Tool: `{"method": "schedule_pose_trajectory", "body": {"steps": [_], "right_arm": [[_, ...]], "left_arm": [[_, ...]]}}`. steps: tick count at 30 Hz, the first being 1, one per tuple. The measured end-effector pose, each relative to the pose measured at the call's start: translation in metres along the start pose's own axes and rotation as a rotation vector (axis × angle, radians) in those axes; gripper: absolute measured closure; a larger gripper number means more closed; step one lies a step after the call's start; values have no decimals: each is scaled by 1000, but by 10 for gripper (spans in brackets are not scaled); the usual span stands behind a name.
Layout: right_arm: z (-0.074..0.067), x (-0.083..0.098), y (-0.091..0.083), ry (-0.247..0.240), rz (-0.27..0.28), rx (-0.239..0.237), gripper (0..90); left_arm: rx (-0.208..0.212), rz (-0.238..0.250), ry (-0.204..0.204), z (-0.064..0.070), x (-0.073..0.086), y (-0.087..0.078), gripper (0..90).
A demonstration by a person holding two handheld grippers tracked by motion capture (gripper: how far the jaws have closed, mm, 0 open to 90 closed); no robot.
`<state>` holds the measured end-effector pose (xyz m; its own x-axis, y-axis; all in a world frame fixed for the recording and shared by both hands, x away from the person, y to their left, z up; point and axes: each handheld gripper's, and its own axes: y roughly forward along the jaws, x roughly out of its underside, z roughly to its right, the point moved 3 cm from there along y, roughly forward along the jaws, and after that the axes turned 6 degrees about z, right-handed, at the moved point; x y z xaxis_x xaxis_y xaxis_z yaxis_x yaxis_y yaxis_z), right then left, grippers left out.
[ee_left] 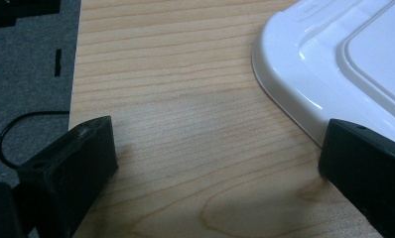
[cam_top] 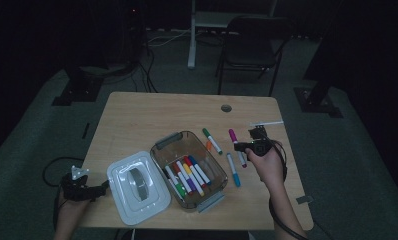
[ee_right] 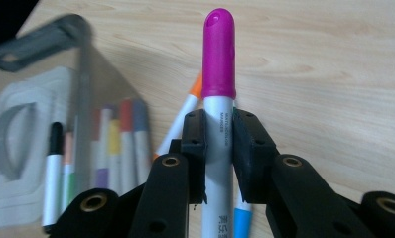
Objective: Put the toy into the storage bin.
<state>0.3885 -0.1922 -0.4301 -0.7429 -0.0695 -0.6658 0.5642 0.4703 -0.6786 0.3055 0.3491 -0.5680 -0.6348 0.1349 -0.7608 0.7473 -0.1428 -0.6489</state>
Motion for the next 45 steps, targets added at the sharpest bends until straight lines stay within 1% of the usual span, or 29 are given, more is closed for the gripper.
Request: {"method": "schedule_pose_trajectory", "body": {"steps": [4, 5, 11, 16, 18, 20, 21, 22, 23, 28, 32, 33, 34, 38, 42, 45], "right_arm": [[-16, -9, -12, -26, 29, -33, 769], [-19, -11, -15, -26, 35, -42, 769], [-45, -23, -28, -61, 60, -103, 769], [-67, -30, -34, -103, 70, -143, 769], [-78, -33, -35, -117, 72, -168, 769], [-85, -34, -36, -131, 72, -178, 769], [-85, -34, -36, -131, 72, -178, 769], [-91, -34, -36, -139, 67, -194, 769], [-99, -34, -33, -155, 56, -211, 769], [-120, -30, -21, -185, 16, -256, 769], [-133, -25, -8, -195, -14, -286, 769], [-133, -25, -8, -195, -14, -286, 769], [-141, -20, 3, -208, -45, -292, 769], [-152, -10, 22, -225, -101, -300, 769], [-160, -1, 41, -218, -148, -310, 769], [-166, 6, 55, -227, -188, -306, 769]], "left_arm": [[-1, -1, 3, 0, 0, 0, 22], [0, -1, 3, 0, 0, 0, 22], [0, 1, 1, 0, 0, 0, 22], [0, -1, 1, 0, 0, 0, 22], [0, -1, 2, 0, 0, 0, 22], [0, -1, 2, 0, 0, 0, 22], [0, -1, 2, 0, 0, 0, 22], [0, -1, 1, 0, 0, 0, 22], [0, -1, 2, 0, 0, 0, 22], [0, -1, 1, 0, 0, 0, 22], [0, -1, 1, 0, 0, 0, 21], [0, -1, 1, 0, 0, 0, 22], [0, -1, 2, 0, 0, 0, 22], [1, -1, 0, 0, 0, 0, 22], [0, 0, 1, 0, 0, 0, 22], [-1, 2, 0, 0, 0, 0, 22]]}}
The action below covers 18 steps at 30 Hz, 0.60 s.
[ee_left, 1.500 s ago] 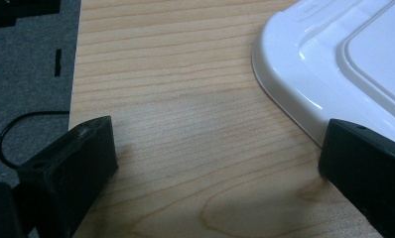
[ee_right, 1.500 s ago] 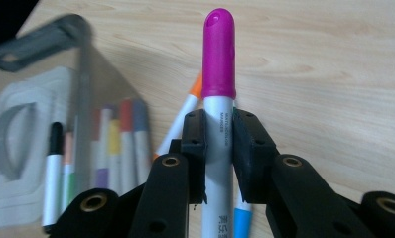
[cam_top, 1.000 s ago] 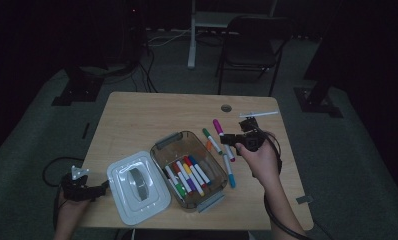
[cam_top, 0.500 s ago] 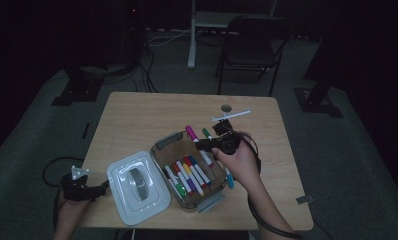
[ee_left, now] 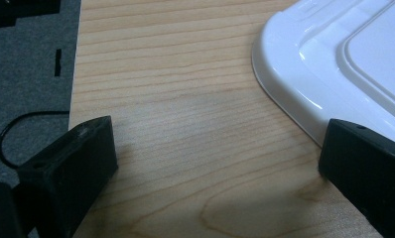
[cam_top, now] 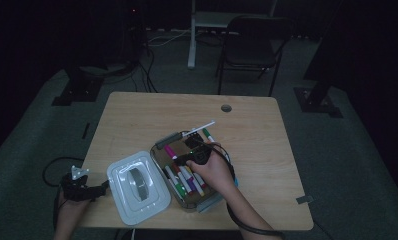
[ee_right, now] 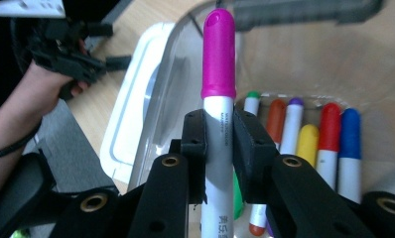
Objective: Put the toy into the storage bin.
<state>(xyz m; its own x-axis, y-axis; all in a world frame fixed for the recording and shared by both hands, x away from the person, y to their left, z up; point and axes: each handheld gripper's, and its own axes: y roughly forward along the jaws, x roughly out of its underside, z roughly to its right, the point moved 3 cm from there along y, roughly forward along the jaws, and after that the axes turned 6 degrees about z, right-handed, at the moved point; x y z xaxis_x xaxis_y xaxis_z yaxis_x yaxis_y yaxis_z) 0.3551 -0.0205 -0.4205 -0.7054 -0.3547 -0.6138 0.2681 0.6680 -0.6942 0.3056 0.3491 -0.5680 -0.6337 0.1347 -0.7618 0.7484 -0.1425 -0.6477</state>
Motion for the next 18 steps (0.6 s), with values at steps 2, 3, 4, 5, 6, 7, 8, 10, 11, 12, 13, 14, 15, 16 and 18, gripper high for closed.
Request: {"method": "schedule_pose_trajectory", "body": {"steps": [2, 3, 4, 5, 6, 7, 8, 10, 11, 12, 13, 14, 15, 16, 18], "right_arm": [[0, 2, 10, 2, -22, 3, 769], [1, 3, 17, 2, -43, 6, 769], [1, 5, 22, 6, -58, 6, 769], [1, 6, 28, 7, -74, 7, 769], [1, 7, 33, 7, -88, 5, 769], [0, 9, 37, 10, -102, 4, 769], [0, 10, 42, 8, -117, 2, 769], [-1, 12, 49, 7, -139, 4, 769], [0, 12, 53, 10, -147, 8, 769], [0, 13, 57, 8, -158, 14, 769], [1, 14, 60, 8, -169, 16, 769], [1, 15, 64, 11, -182, 24, 769], [1, 17, 67, 7, -195, 36, 769], [2, 18, 71, 8, -207, 40, 769], [3, 19, 74, 5, -219, 43, 769]], "left_arm": [[0, -1, 1, 0, 0, 0, 22], [0, 0, 1, 0, 0, 0, 22], [0, -1, 1, 0, 0, 0, 22], [0, -1, 2, 0, 0, 0, 22], [0, -1, 1, 0, 0, 0, 22], [0, -1, 1, 0, 0, 0, 22], [-1, 0, 3, 0, 0, 0, 22], [0, 0, -1, 0, 0, 0, 22], [0, 0, -1, 0, 0, 0, 21], [0, 0, -1, 0, 0, 0, 22], [0, 0, -1, 0, 0, 0, 22], [0, 0, -1, 0, 0, 0, 21], [0, 0, -2, 0, 0, 0, 22], [0, 0, -2, 0, 0, 0, 22], [1, -1, -1, 0, 0, 0, 22]]}}
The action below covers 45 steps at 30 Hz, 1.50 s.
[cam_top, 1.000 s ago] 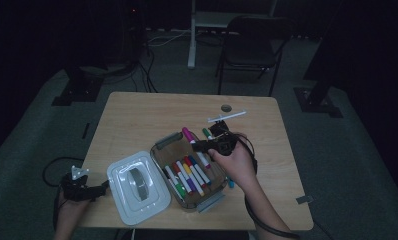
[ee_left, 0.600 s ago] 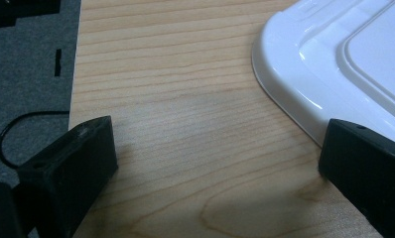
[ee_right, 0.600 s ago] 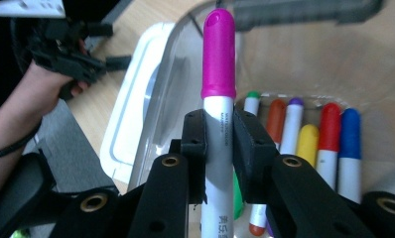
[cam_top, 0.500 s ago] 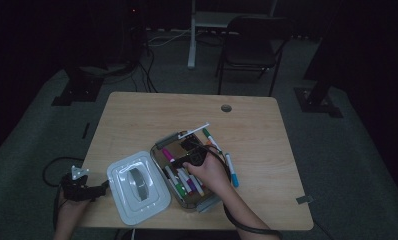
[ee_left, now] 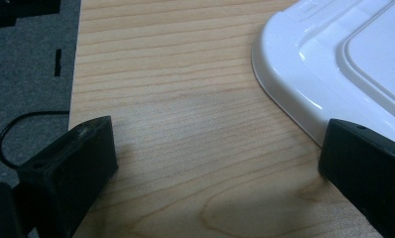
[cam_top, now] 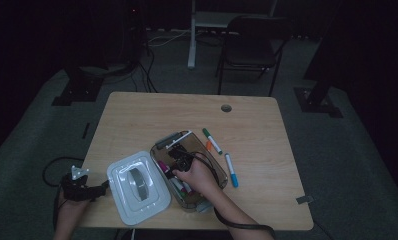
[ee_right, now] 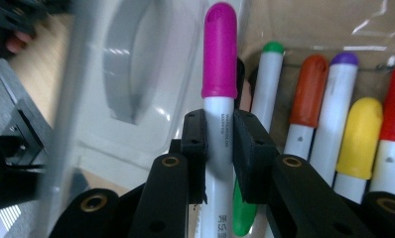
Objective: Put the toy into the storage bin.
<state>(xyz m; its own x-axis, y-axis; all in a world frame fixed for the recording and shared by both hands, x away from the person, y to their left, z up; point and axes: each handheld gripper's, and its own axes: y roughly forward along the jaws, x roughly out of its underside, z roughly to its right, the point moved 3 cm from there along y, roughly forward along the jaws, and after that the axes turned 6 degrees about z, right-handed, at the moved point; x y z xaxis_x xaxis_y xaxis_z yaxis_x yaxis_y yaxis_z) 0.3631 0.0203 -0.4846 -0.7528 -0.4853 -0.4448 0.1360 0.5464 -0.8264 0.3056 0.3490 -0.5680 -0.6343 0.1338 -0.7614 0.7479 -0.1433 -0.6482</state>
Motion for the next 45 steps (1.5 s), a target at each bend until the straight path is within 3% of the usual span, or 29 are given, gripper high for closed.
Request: {"method": "schedule_pose_trajectory", "body": {"steps": [9, 12, 21, 29, 32, 33, 38, 45], "right_arm": [[-4, 4, 18, -29, -104, 61, 764], [-2, 5, 20, -31, -118, 52, 744], [2, 6, 12, -49, -77, 51, 671], [4, 4, -29, -81, 22, 30, 615], [4, 4, -36, -77, 43, 23, 614], [7, 4, -56, -80, 98, 14, 604], [20, 7, -98, -80, 207, 28, 573], [53, 18, -140, -61, 329, 89, 535]], "left_arm": [[0, -1, 2, 0, 0, 0, 22], [0, -1, 2, 0, 0, 0, 22], [0, -1, 1, 0, 0, 0, 22], [-1, 1, -1, 0, 0, 0, 22], [-1, 1, 1, 0, 0, 0, 22], [-1, 0, 2, 0, 0, 0, 21], [0, 0, 1, 0, 0, 0, 21], [-1, 0, 1, 0, 0, 0, 22]]}}
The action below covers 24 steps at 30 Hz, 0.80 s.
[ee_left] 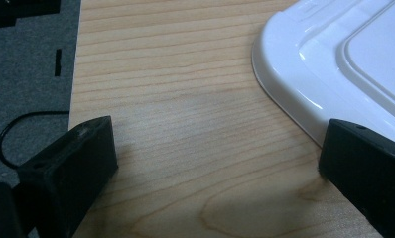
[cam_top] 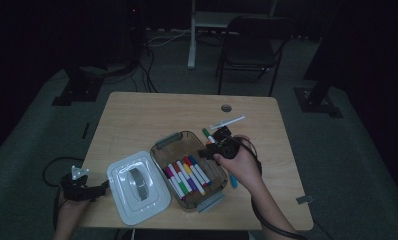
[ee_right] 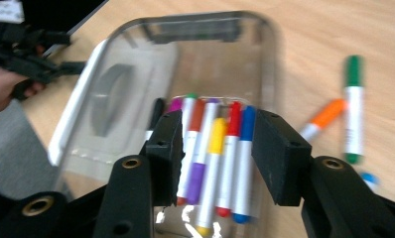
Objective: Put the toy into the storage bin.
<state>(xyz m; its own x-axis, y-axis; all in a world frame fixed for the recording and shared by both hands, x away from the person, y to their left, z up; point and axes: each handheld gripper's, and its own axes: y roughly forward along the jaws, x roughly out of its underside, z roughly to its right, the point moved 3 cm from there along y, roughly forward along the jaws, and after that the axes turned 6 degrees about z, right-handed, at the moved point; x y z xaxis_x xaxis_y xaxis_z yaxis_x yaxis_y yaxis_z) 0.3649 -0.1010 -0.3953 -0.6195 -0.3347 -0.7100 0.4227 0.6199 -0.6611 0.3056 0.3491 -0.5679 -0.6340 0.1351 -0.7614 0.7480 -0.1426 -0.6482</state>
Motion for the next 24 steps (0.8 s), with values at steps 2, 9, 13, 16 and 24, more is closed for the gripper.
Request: {"method": "schedule_pose_trajectory", "body": {"steps": [2, 9, 13, 16, 24], "right_arm": [[13, 3, -7, 8, 24, 26, 499], [55, 30, -16, 83, 41, 124, 486], [79, 53, -5, 140, 0, 193, 554], [92, 72, 10, 182, -46, 217, 607], [106, 100, 51, 237, -138, 248, 637]], "left_arm": [[0, 0, 0, 0, 0, 0, 22], [0, 2, -3, 0, 0, 0, 22], [0, -1, 0, 0, 0, 0, 22], [0, -1, 0, 0, 0, 0, 22], [0, -1, 0, 0, 0, 0, 22]]}}
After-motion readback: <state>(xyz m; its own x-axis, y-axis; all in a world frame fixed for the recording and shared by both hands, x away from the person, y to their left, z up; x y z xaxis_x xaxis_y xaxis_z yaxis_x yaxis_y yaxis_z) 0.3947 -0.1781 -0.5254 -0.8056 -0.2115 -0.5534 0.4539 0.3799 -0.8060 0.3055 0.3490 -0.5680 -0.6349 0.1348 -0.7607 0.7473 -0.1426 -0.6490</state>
